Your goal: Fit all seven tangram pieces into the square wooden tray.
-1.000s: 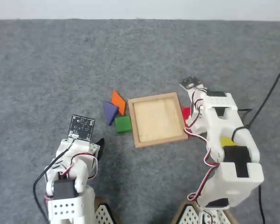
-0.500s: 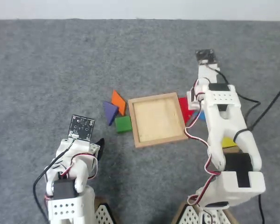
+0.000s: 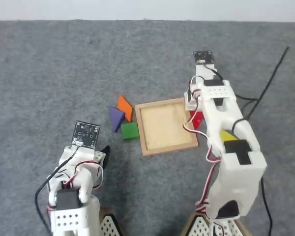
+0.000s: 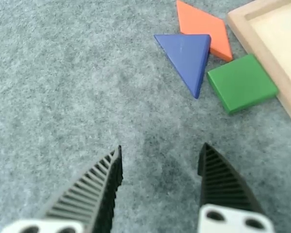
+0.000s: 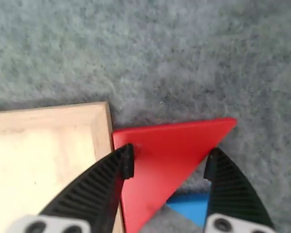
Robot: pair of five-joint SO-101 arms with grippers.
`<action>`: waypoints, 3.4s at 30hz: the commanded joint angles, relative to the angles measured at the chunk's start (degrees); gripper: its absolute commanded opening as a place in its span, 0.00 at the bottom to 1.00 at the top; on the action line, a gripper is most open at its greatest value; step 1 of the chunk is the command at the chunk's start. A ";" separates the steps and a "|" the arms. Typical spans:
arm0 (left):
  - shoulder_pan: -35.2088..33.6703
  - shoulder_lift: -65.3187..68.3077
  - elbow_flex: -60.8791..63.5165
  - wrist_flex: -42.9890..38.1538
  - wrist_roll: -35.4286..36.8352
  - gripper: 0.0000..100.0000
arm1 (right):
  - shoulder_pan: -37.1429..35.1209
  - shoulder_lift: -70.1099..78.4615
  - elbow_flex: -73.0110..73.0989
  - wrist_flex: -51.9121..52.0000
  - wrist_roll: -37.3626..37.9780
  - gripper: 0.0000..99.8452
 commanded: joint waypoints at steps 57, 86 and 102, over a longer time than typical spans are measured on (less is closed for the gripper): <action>0.09 -1.23 -0.48 0.35 -0.97 0.25 | -9.80 0.40 -6.15 0.22 -9.41 0.26; 0.09 -1.23 -0.48 0.35 -0.97 0.25 | -9.80 9.89 -18.37 6.73 -3.69 0.26; 0.09 -1.23 -0.48 0.35 -0.97 0.25 | -7.16 15.78 -24.62 16.40 -3.08 0.27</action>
